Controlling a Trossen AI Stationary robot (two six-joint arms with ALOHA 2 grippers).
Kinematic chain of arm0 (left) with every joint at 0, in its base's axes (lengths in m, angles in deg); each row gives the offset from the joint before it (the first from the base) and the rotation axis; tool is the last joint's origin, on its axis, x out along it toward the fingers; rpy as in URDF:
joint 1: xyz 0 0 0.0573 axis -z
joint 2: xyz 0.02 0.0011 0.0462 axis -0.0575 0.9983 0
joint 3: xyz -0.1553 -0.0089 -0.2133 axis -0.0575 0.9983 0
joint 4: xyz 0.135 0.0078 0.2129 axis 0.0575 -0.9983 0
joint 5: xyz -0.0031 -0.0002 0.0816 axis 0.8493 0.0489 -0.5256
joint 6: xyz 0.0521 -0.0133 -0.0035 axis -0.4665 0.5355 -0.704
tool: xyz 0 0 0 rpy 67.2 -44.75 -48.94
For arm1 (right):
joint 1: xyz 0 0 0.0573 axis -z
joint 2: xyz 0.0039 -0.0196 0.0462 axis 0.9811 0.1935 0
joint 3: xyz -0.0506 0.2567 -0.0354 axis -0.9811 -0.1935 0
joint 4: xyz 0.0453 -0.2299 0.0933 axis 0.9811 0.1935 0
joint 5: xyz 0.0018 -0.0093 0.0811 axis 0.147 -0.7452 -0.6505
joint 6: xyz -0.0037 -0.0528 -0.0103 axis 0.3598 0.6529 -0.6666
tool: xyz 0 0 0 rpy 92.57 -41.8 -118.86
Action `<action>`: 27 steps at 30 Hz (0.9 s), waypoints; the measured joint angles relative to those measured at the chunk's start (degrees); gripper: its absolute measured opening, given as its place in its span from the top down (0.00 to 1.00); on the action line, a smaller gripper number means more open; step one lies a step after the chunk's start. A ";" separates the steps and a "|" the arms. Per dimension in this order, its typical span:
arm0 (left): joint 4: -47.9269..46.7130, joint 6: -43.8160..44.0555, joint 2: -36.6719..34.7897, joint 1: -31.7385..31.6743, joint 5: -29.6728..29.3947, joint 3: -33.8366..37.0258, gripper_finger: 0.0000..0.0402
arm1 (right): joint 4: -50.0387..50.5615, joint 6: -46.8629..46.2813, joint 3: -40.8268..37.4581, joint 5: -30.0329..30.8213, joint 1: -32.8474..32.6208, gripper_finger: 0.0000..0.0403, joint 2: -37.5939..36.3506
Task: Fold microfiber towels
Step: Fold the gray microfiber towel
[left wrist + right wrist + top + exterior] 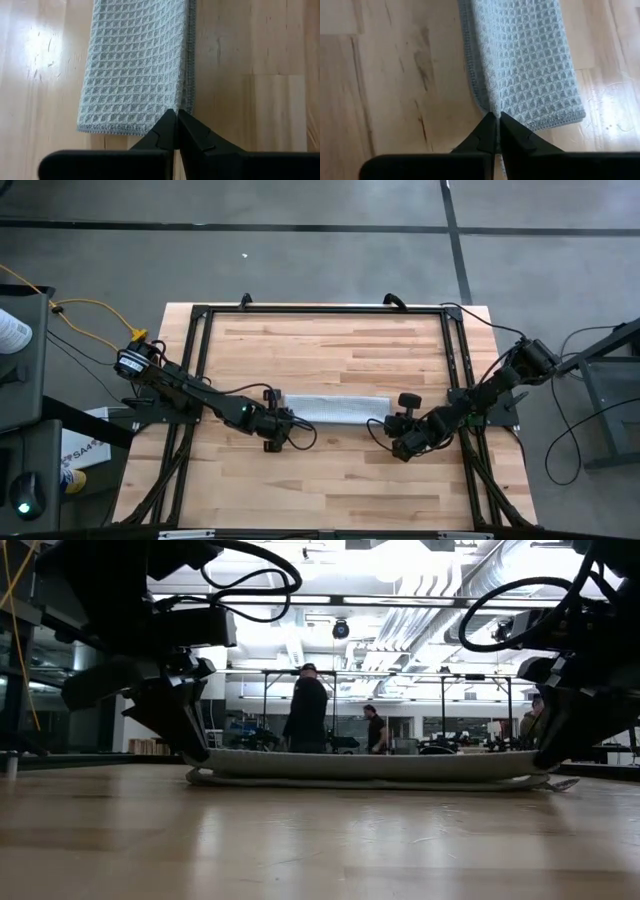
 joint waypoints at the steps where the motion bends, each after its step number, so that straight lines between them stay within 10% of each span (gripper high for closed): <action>1: -0.01 -0.01 0.01 0.00 0.00 0.00 0.96 | -0.12 0.03 0.00 -0.12 0.00 0.96 0.00; 27: 0.56 -1.34 0.01 0.00 -0.02 0.06 0.64 | -0.52 -0.33 -0.02 1.34 0.00 0.59 0.00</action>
